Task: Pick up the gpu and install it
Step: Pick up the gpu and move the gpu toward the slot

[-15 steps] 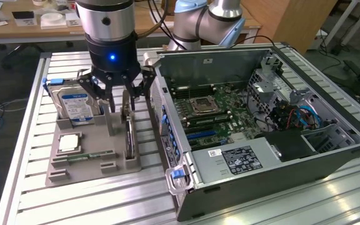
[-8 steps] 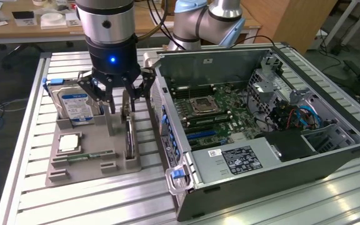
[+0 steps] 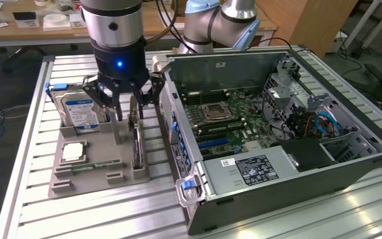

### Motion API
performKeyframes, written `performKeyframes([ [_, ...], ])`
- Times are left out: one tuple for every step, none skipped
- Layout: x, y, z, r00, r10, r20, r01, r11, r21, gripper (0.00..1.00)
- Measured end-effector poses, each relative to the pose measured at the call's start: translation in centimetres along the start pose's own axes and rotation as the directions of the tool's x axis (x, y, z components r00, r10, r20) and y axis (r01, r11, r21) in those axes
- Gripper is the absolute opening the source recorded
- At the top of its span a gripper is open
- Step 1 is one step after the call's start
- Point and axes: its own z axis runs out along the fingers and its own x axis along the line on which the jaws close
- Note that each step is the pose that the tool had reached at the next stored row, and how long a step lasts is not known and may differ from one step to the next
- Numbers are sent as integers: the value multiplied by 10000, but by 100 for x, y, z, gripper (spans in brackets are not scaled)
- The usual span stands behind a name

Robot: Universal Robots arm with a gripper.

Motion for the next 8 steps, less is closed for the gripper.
performKeyframes([
  [1,-1,9,10000,0,-1,0,10000,1,47],
  [1,-1,20,10000,0,-2,0,10000,2,47],
  [1,-1,31,10000,0,-2,0,10000,2,47],
  [1,-2,38,10000,0,-1,0,10000,1,47],
  [1,-2,41,10000,0,-3,0,10000,4,47],
  [1,-2,42,10000,0,-4,0,10000,4,47],
  [1,-2,42,10000,0,-5,0,10000,5,47],
  [2,-2,42,10000,1,-4,-1,10000,4,47],
])
